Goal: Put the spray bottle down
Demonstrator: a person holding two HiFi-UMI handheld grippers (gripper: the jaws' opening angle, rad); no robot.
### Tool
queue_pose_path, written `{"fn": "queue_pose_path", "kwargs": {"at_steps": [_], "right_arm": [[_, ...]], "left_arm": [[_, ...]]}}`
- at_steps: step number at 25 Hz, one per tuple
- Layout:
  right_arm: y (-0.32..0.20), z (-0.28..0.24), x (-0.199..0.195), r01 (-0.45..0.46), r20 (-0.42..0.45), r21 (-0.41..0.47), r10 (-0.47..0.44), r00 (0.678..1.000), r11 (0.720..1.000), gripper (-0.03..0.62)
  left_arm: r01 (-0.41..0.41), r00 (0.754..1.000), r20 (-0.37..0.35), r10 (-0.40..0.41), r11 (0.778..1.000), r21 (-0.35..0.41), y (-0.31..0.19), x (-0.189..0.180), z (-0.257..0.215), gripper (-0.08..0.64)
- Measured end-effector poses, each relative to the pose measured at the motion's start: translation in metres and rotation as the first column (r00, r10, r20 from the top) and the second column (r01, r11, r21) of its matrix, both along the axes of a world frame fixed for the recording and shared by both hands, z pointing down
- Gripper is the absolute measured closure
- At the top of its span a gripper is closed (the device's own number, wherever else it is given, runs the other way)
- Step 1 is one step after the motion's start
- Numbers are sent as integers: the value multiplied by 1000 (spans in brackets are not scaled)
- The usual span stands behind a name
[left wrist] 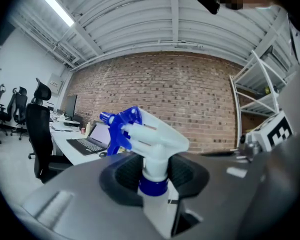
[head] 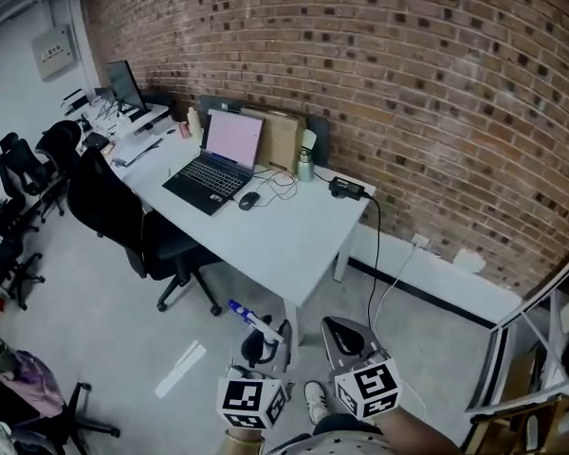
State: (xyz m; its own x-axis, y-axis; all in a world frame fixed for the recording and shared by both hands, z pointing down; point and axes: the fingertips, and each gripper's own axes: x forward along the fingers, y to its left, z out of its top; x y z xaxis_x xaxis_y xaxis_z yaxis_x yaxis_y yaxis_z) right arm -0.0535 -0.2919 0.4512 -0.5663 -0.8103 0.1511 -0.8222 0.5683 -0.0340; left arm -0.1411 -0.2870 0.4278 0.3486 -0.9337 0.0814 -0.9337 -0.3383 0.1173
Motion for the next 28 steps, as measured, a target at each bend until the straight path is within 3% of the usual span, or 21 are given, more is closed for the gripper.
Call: {"fn": "queue_pose_path", "kwargs": {"at_steps": [5,16,21,28], "right_arm": [[-87,1,-2,1,-8,-24,-1,1000,1000,594],[-244,3,-17,-32,20,-14,33,999,999,594],[-282,14,-16,-48,9,-36,48,999,998,594],[-296,31,-5,-75,13,-65,77,997,995,594]], "left_arm": [[35,999,-26,-35,999,3,-94,-8,-8,434],[29,999,17,-30,997,69,-259,-8,-2,434],[34,999,10,-34,999,36,-301,-7,15,434],[28,999,19,-29,998,49,-328,-6,25,433]]}}
